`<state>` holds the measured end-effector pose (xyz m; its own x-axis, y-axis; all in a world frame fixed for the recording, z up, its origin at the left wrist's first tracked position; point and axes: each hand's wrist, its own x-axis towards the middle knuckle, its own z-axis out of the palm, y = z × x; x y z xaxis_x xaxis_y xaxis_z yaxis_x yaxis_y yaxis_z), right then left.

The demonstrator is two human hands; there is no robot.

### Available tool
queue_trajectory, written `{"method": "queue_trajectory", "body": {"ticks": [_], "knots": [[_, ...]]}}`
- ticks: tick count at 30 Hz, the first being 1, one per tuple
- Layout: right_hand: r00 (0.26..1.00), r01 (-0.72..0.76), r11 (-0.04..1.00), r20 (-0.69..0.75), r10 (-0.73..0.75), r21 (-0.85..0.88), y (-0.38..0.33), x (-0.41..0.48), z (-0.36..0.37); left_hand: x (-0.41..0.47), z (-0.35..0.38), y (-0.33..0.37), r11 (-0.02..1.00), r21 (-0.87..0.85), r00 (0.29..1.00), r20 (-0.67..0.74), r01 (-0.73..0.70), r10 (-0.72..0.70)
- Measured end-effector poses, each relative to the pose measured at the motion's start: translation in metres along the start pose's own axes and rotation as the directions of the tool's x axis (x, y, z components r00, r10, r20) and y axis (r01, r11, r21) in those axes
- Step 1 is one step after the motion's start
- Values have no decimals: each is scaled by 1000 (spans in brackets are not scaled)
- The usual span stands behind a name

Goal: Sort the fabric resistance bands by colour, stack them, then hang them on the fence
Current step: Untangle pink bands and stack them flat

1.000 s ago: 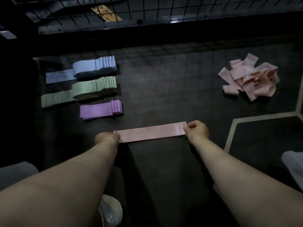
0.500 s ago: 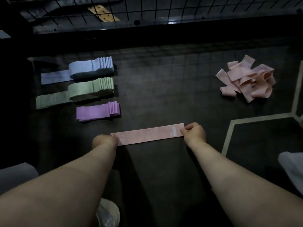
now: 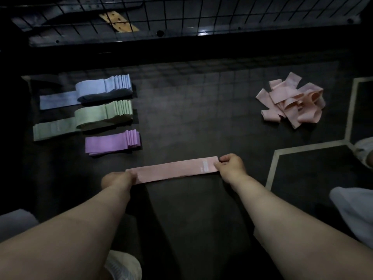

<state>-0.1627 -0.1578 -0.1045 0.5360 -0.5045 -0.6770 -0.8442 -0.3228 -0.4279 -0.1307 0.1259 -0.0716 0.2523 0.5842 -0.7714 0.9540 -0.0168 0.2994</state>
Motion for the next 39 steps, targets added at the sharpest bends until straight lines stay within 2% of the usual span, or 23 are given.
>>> {"method": "queue_trajectory", "body": {"ticks": [4, 8, 12, 14, 15, 17, 21, 24, 26, 28, 30, 32, 34, 35, 37, 39], "knots": [[999, 39, 995, 35, -42, 92, -4, -4, 1, 4, 1, 2, 995, -26, 996, -18, -93, 93], [1000, 8, 1000, -26, -8, -28, -5, -1, 6, 10, 7, 1, 992, 49, 993, 38, -112, 110], [997, 33, 952, -62, -54, -305, -12, 0, -2, 11, 6, -2, 953, 270, 991, 57, -135, 124], [991, 65, 940, -87, -100, -336, -19, 6, -12, 10, 9, -1, 871, 469, 986, -2, -146, 166], [986, 76, 938, -113, -120, -338, -23, 13, -20, 7, 12, 1, 817, 551, 973, -43, -168, 229], [979, 67, 934, -156, -129, -352, -31, 30, -38, -6, 20, 6, 760, 597, 923, -81, -258, 377], [993, -38, 924, -118, -8, -380, -43, 69, -77, -30, 53, 23, 622, 573, 769, 23, -534, 639], [996, -83, 879, -68, 58, -470, -50, 91, -94, -47, 79, 33, 572, 492, 702, 120, -656, 702], [991, -133, 872, -49, 125, -471, -54, 101, -101, -58, 90, 38, 552, 434, 664, 158, -712, 731], [985, -174, 891, -54, 167, -419, -55, 105, -105, -67, 97, 41, 533, 393, 632, 185, -750, 752], [986, -141, 935, -132, 102, -326, -52, 106, -110, -74, 101, 45, 529, 350, 616, 218, -773, 757], [952, -33, 988, -305, -14, -148, -52, 102, -116, -79, 103, 50, 553, 313, 630, 272, -772, 727], [883, 114, 985, -468, -41, 129, -56, 90, -121, -85, 105, 53, 565, 283, 632, 341, -775, 696], [851, 190, 928, -526, 7, 321, -63, 82, -125, -91, 105, 56, 561, 269, 622, 360, -783, 695], [826, 291, 701, -541, 159, 651, -81, 60, -136, -101, 104, 62, 558, 235, 604, 372, -796, 705], [827, 312, 568, -512, 232, 761, -101, 38, -151, -113, 101, 71, 567, 192, 594, 376, -801, 711]]}}
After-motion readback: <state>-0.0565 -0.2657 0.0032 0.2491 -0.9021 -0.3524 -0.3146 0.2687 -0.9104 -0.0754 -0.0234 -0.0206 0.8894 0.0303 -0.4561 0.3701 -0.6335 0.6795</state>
